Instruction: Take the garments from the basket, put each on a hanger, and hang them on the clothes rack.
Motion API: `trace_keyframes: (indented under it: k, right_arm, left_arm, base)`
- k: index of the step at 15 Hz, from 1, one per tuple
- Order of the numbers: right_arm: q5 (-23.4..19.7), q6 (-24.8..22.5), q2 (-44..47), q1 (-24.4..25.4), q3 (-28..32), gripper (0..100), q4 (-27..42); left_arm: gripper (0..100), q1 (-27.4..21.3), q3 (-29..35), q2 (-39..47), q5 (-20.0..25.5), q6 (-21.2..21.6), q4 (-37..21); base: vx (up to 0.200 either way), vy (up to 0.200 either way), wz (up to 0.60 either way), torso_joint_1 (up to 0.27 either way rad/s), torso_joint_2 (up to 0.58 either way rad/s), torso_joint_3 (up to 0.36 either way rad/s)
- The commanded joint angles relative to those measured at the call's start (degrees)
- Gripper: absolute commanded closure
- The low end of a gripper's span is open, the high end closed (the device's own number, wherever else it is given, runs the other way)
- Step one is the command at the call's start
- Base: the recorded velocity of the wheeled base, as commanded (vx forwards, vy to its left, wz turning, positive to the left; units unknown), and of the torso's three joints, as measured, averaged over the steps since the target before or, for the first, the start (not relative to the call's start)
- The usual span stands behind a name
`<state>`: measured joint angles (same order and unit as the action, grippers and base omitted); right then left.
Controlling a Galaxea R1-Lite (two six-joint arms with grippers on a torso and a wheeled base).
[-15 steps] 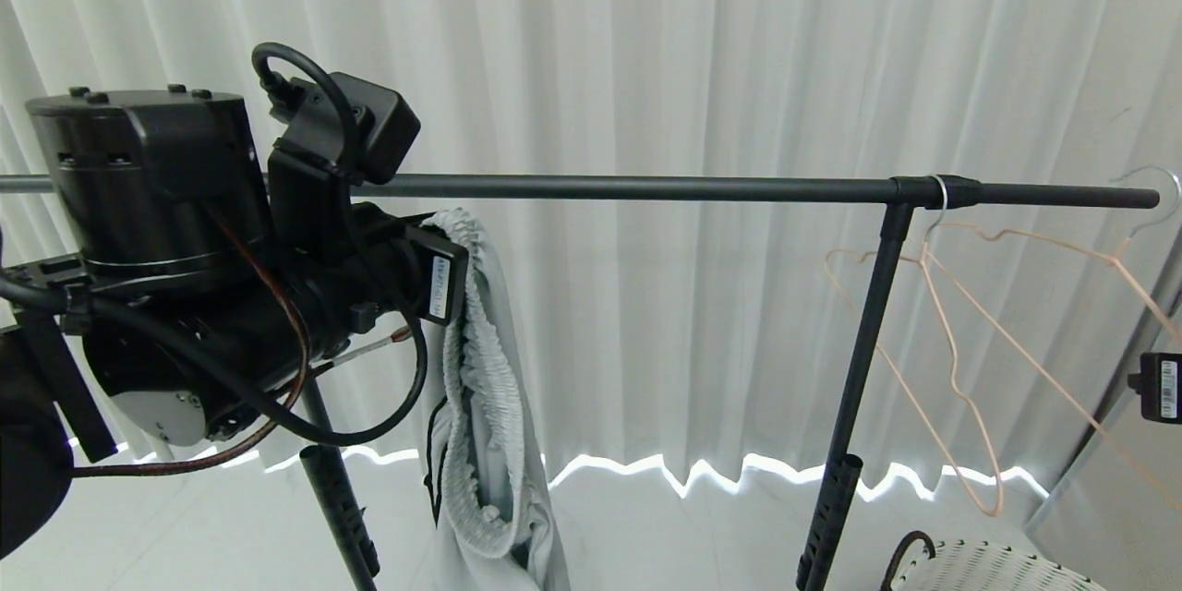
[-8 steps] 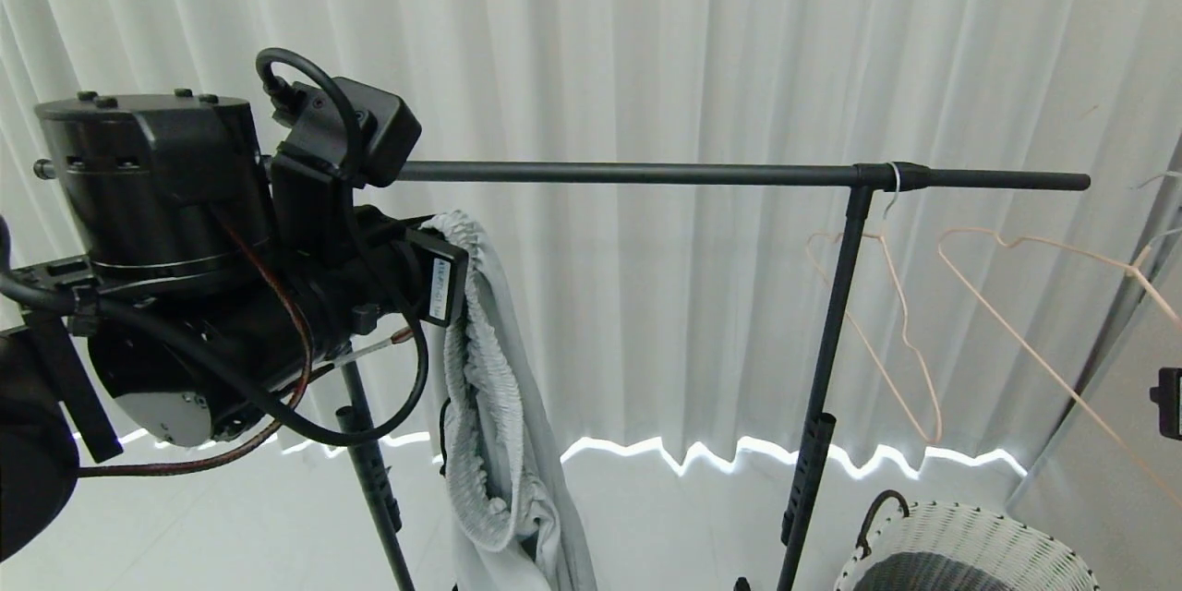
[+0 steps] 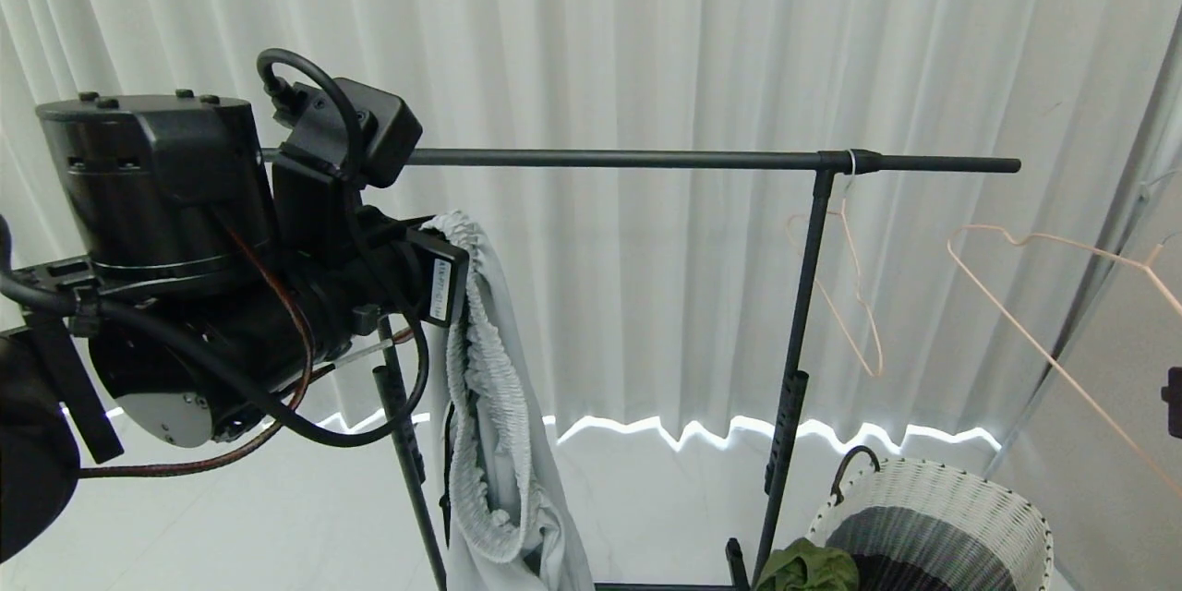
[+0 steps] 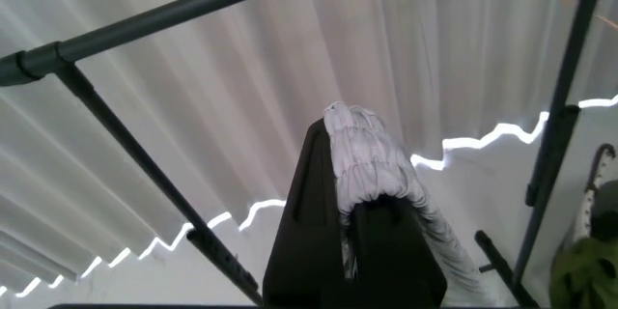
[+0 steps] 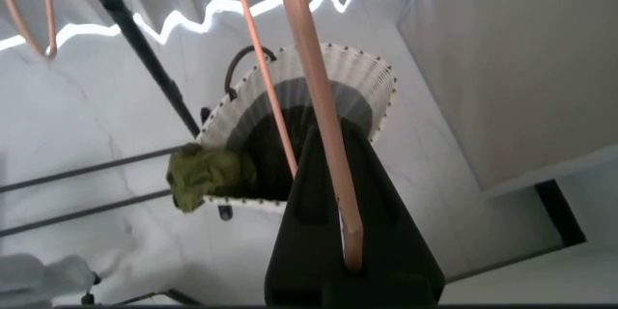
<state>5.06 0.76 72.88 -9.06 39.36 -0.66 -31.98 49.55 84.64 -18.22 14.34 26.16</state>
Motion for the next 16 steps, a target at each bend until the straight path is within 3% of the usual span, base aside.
trace_keyframes:
  k: [1, 12, 16]
  right_arm:
    - [-0.05, 0.12, -0.45, 0.0, 0.01, 100, -0.04]
    - [-0.4, -0.4, -4.94, 0.53, 0.63, 100, -0.92]
    - [-0.4, 0.12, -6.96, 3.52, 0.45, 100, -0.84]
  left_arm:
    - [100, -0.02, -0.07, 0.09, -0.06, -0.01, 0.12]
    - [100, 1.39, 0.98, 0.61, -0.06, 1.31, 0.12]
    - [100, 1.3, 1.07, 0.61, -0.06, 1.22, 0.12]
  base:
    - [0.0, 0.0, 0.0, 0.0, 0.0, 0.0]
    - [0.0, 0.0, 0.0, 0.0, 0.0, 0.0]
    - [-0.2, 0.2, 0.0, 0.01, 0.0, 0.0]
